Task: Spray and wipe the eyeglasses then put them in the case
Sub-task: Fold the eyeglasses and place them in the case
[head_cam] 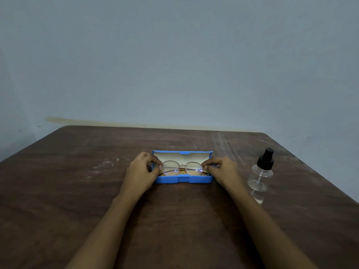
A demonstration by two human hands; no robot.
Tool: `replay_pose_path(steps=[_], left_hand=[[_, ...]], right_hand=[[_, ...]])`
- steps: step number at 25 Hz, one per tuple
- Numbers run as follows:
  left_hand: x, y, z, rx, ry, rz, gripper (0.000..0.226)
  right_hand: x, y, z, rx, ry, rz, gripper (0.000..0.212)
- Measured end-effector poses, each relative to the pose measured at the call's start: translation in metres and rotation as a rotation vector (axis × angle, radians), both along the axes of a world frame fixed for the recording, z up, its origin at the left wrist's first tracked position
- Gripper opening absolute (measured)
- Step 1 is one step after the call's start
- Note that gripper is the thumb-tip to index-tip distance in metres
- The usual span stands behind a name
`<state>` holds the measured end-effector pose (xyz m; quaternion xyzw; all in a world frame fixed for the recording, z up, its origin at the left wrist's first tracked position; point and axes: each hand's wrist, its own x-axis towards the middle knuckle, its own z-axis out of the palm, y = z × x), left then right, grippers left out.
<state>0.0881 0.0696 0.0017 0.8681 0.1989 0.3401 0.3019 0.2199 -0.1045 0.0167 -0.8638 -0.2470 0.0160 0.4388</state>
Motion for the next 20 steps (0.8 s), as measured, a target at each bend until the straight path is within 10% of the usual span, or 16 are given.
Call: replay_pose_path(steps=[8, 17, 20], left_hand=[[0.002, 0.000, -0.004, -0.390, -0.262, 0.185, 0.013], [0.010, -0.013, 0.007, -0.869, -0.308, -0.145, 0.033], [0.010, -0.016, 0.011, -0.979, -0.361, -0.160, 0.023]], right_hand=[[-0.013, -0.003, -0.006, 0.224, 0.031, -0.032, 0.012], [-0.011, 0.005, -0.017, 0.600, 0.301, 0.135, 0.064], [-0.010, 0.003, -0.017, 0.621, 0.361, 0.170, 0.046]])
